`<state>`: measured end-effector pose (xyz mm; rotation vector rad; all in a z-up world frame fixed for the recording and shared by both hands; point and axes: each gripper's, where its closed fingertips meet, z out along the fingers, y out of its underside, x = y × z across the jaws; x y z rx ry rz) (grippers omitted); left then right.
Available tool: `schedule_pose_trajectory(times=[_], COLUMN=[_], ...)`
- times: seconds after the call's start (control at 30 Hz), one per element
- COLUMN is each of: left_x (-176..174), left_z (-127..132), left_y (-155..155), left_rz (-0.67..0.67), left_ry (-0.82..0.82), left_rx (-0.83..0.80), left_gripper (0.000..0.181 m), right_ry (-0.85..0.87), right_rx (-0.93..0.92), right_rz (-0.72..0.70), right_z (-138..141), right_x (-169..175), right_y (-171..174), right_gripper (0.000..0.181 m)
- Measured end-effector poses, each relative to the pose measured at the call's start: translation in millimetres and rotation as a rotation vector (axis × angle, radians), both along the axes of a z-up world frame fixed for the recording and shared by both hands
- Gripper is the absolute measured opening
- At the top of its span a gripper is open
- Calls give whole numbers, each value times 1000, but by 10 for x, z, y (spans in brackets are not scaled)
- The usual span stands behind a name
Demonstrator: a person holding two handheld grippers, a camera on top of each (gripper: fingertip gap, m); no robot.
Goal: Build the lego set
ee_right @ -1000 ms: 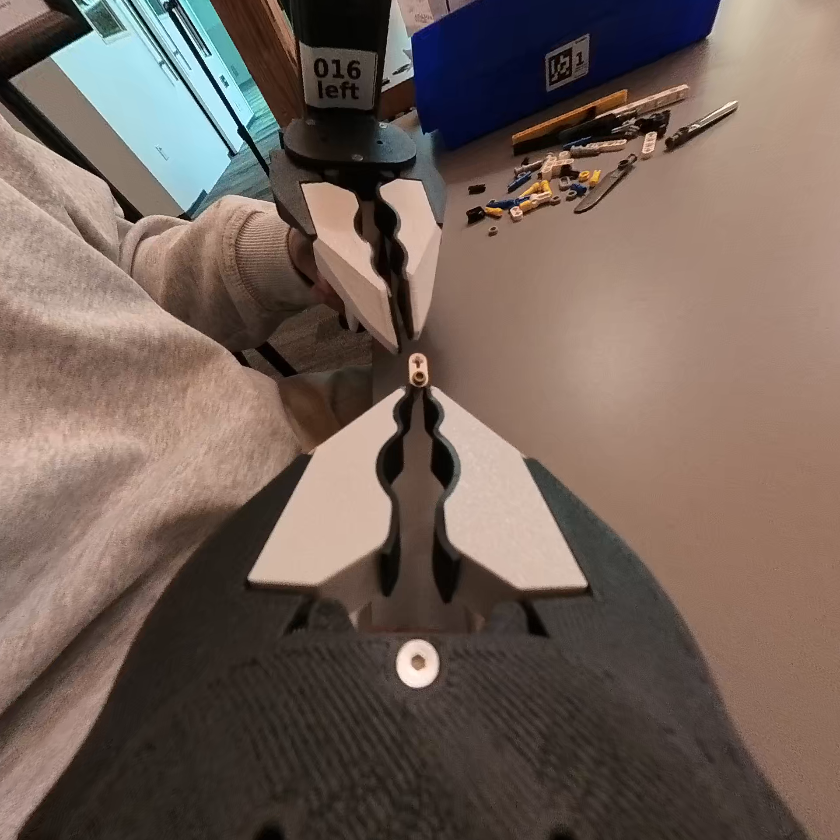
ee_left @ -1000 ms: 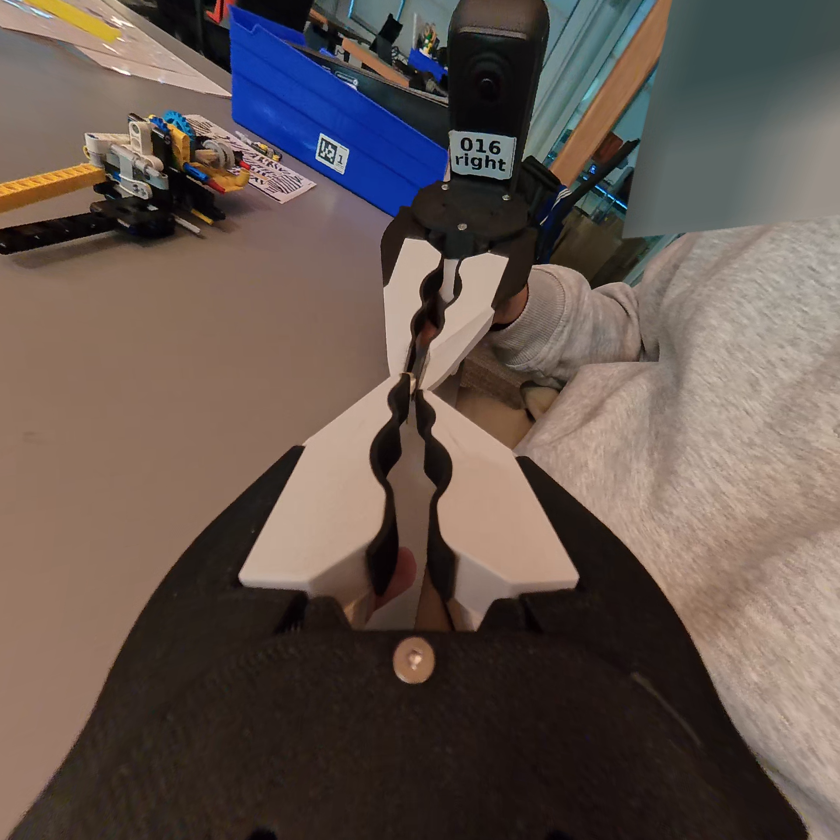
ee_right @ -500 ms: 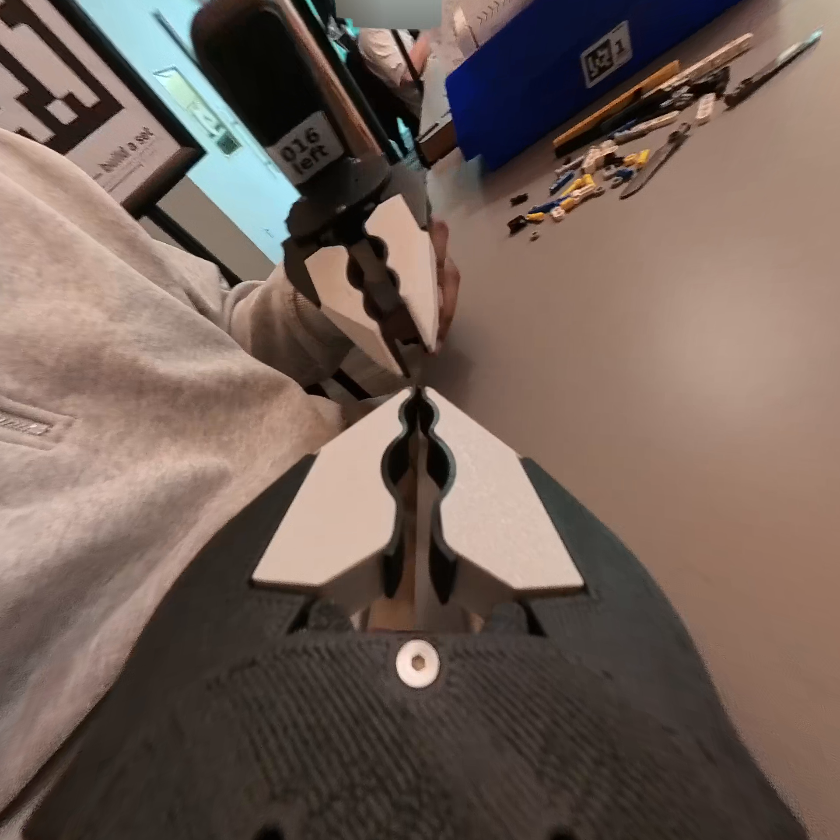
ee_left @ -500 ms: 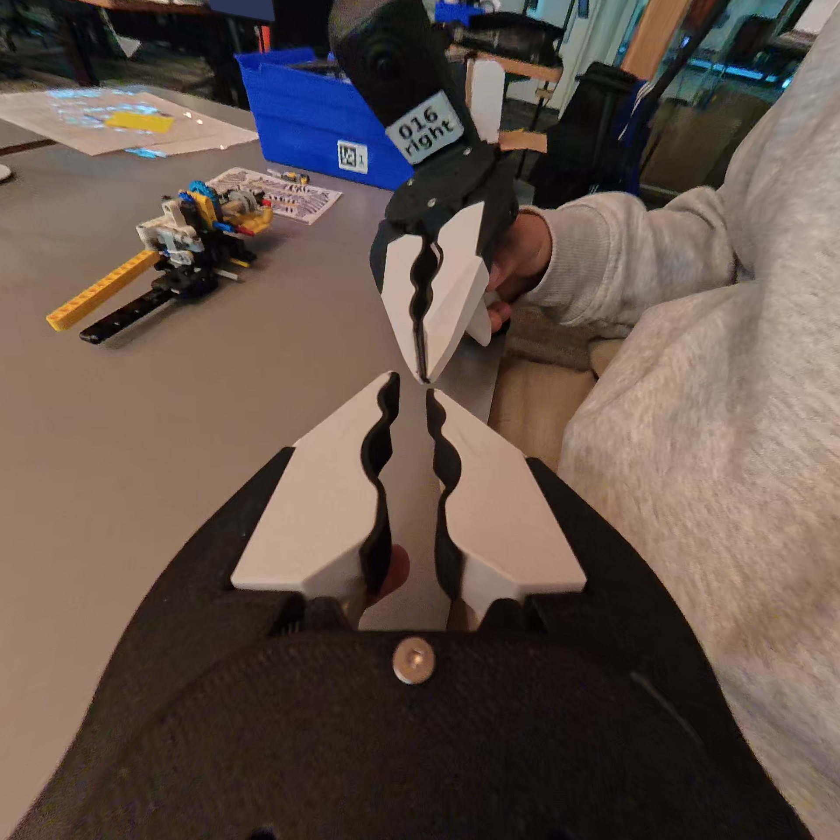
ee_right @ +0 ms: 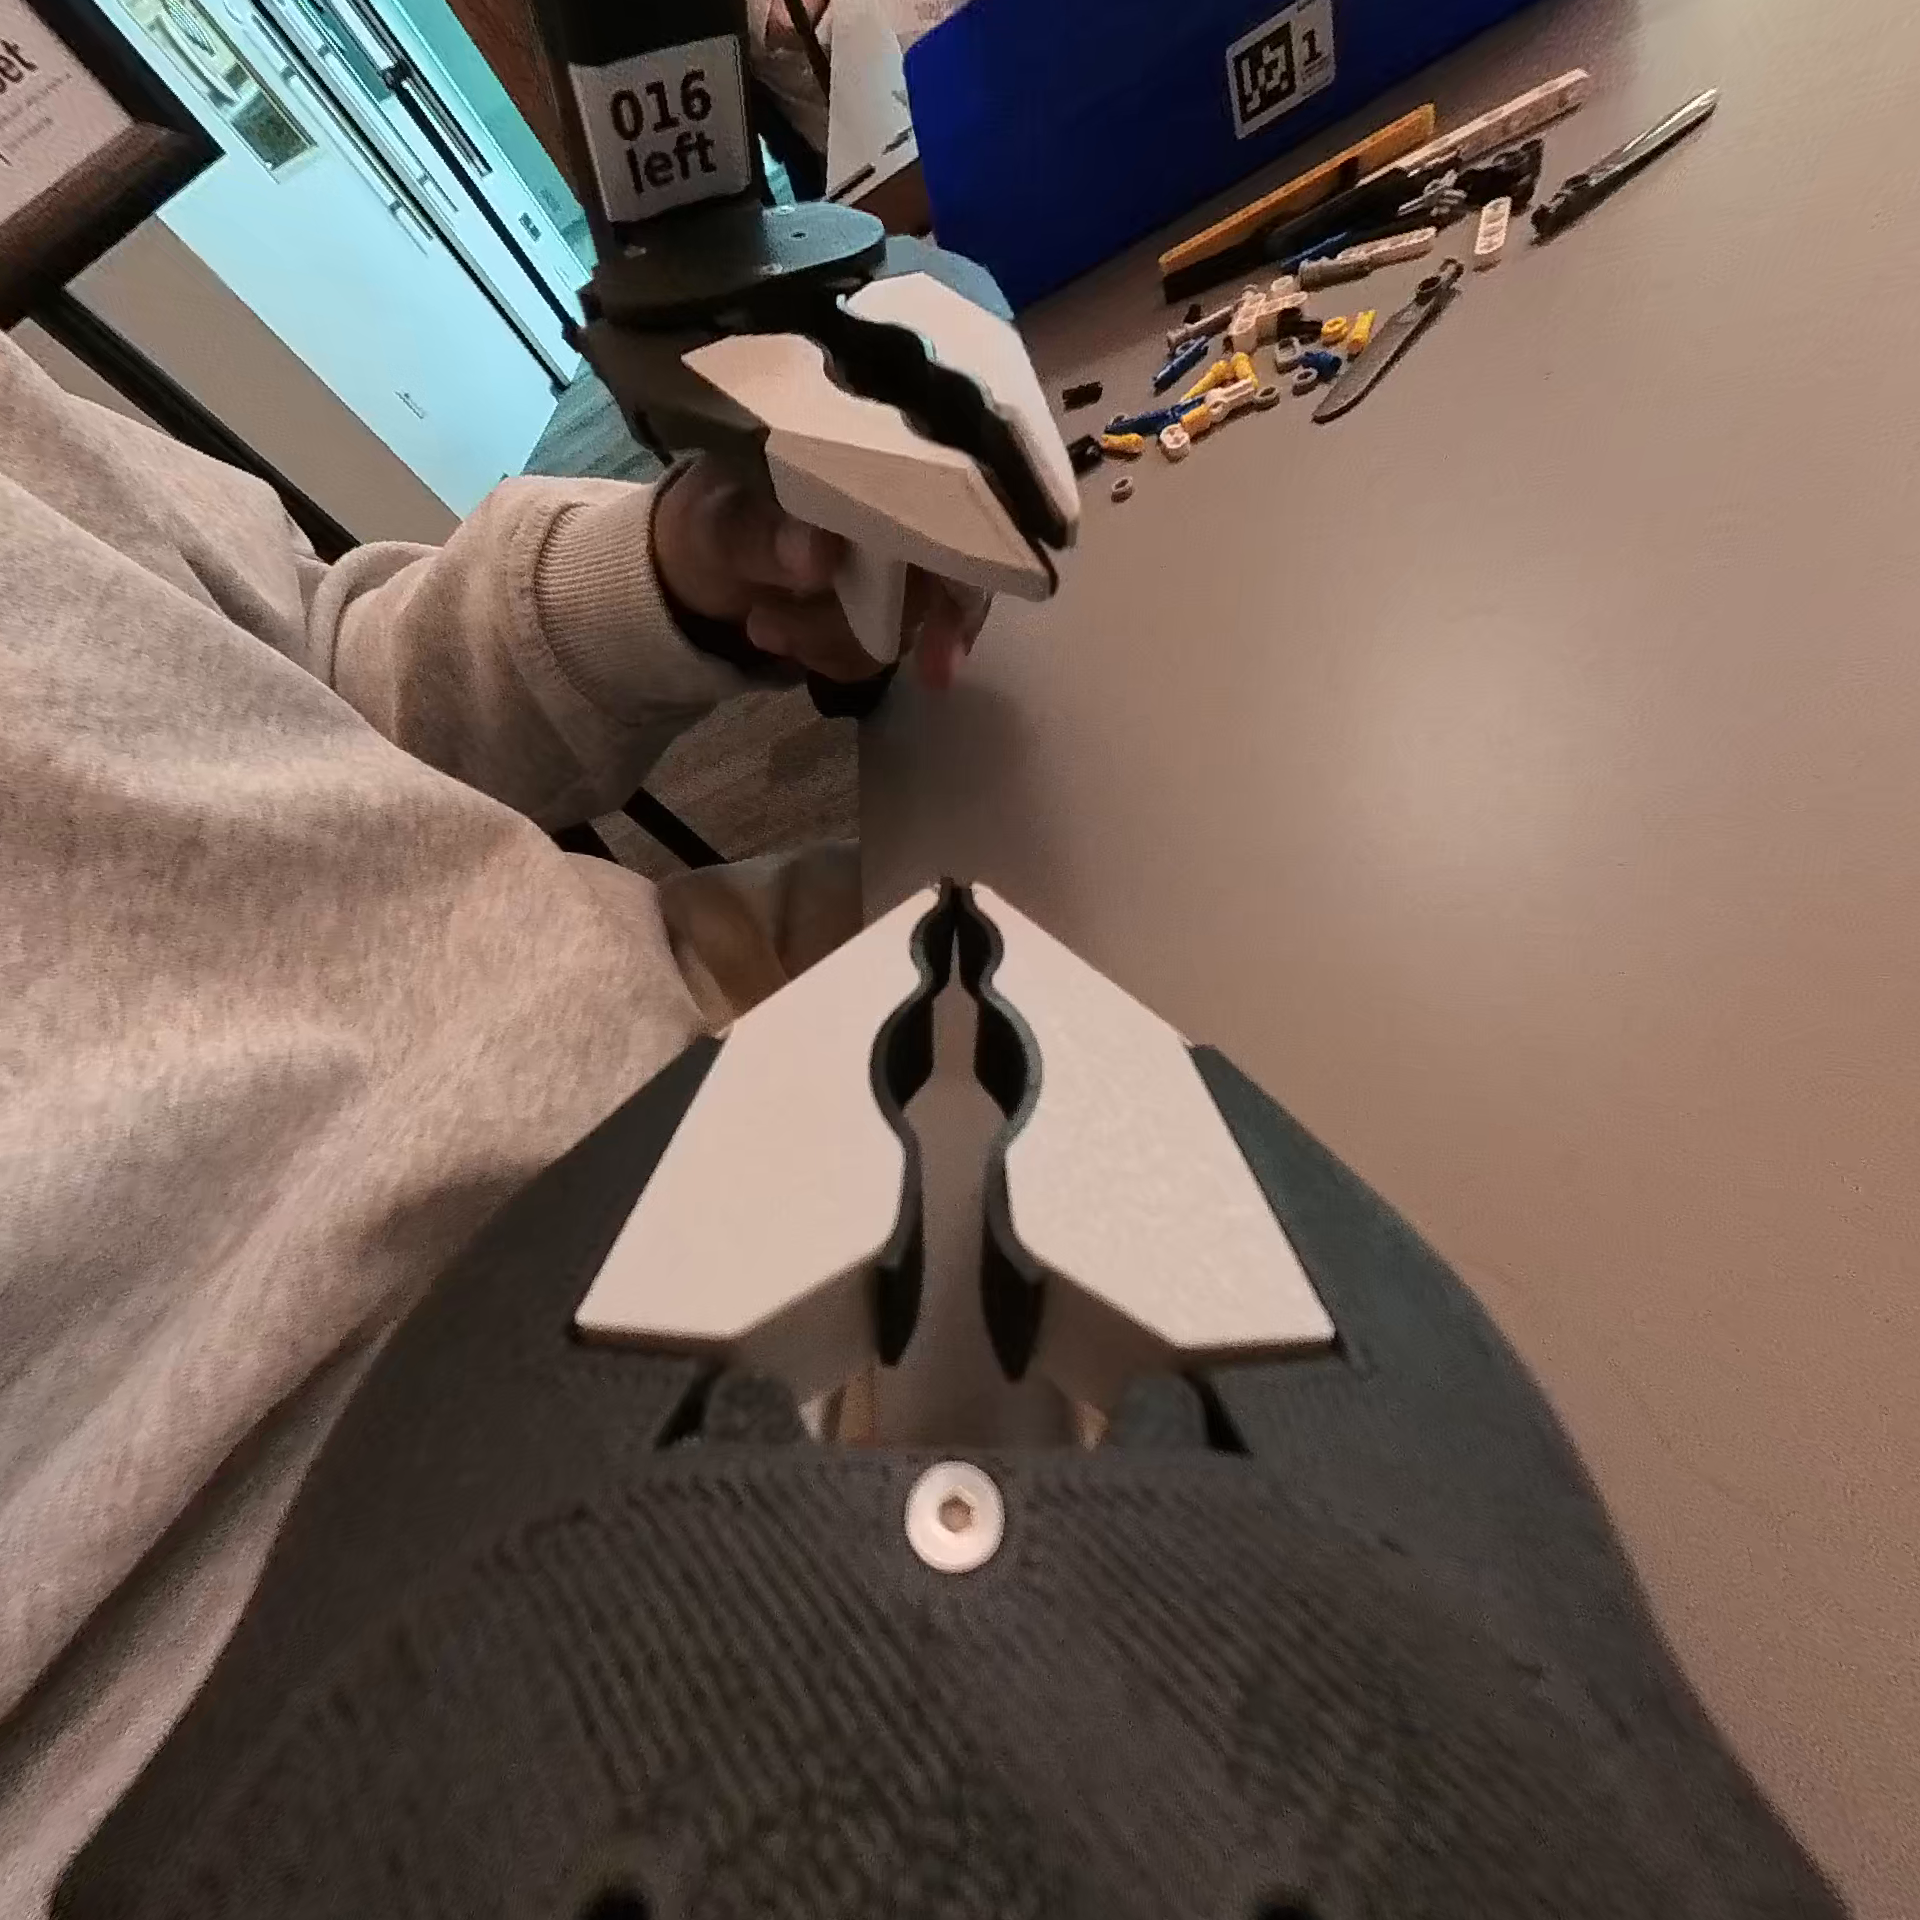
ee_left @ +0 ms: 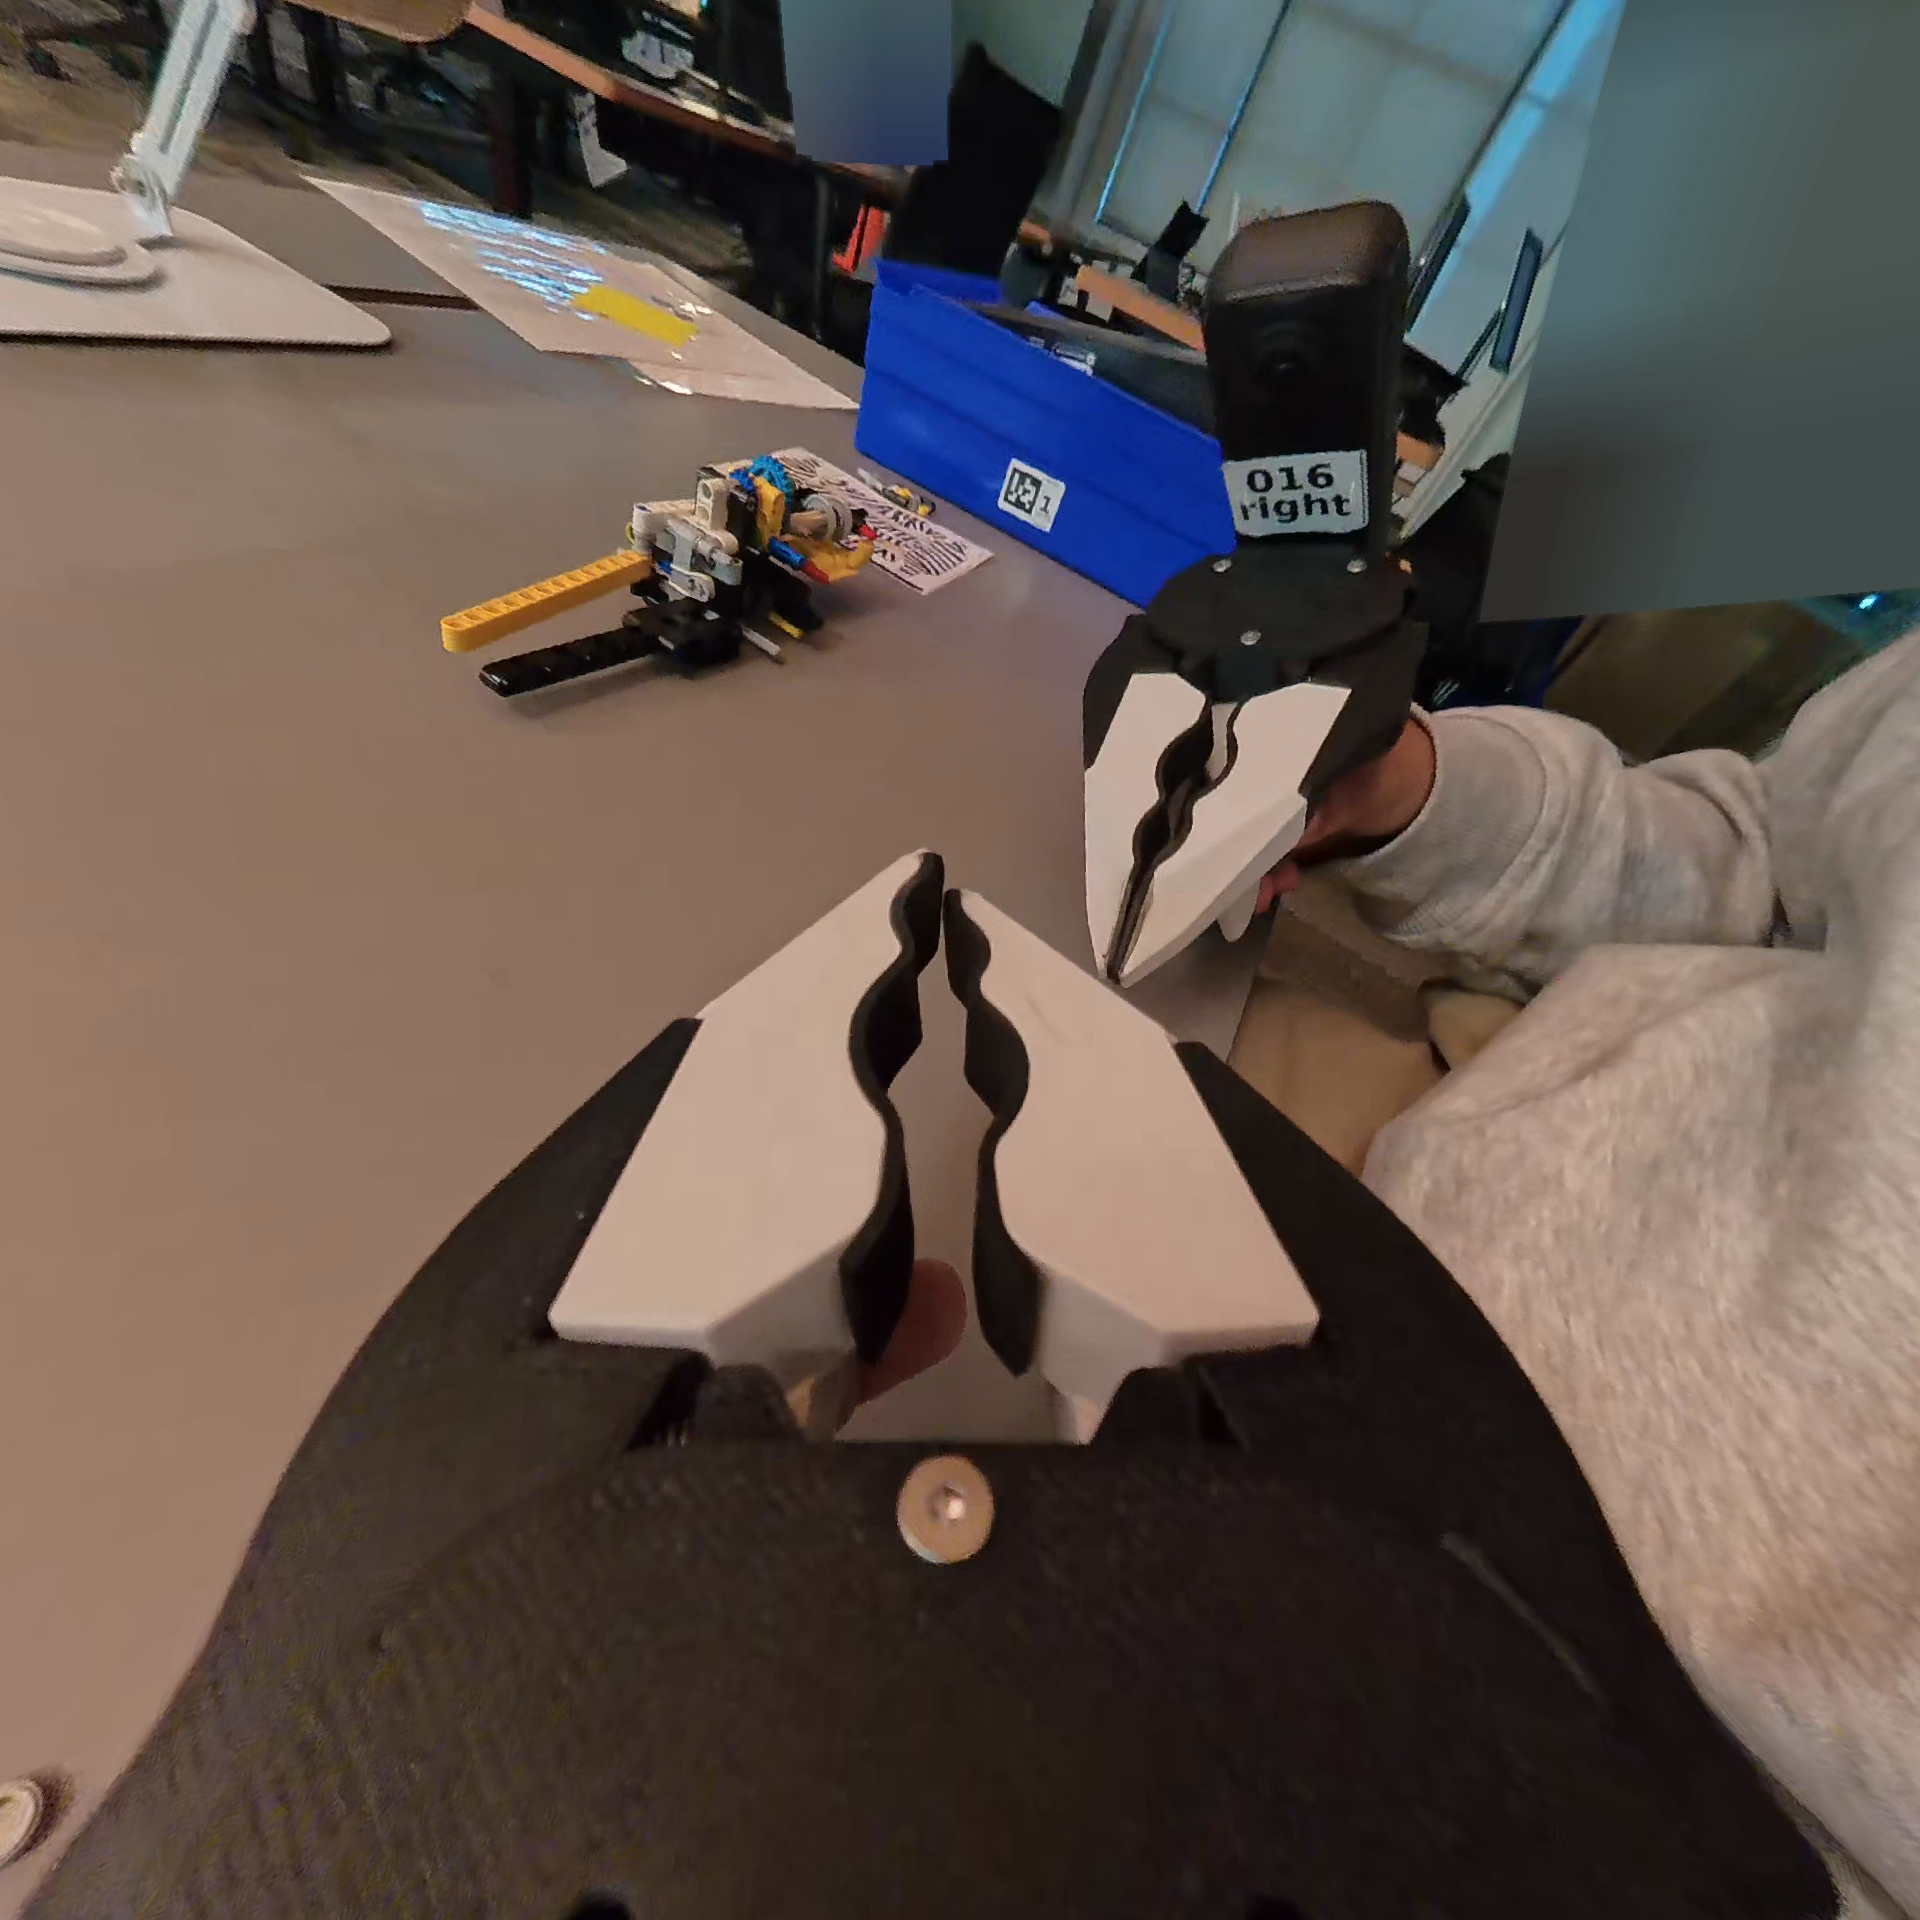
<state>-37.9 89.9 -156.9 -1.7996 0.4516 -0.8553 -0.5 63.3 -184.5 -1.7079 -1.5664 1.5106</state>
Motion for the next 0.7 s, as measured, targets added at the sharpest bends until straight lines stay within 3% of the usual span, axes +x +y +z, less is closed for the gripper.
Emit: schedule_pose_trajectory(times=[0.4,0.7], left_x=[-15,192], left_z=[100,171], left_y=[-156,-736], left_rz=[37,75], left_ry=[-54,-75], left_rx=[66,101], left_gripper=[0,0], right_ry=[33,34], right_rx=[65,114], right_rz=[-68,-4], right_z=[50,12], right_x=[111,518], right_y=[32,-641], right_gripper=[0,2])
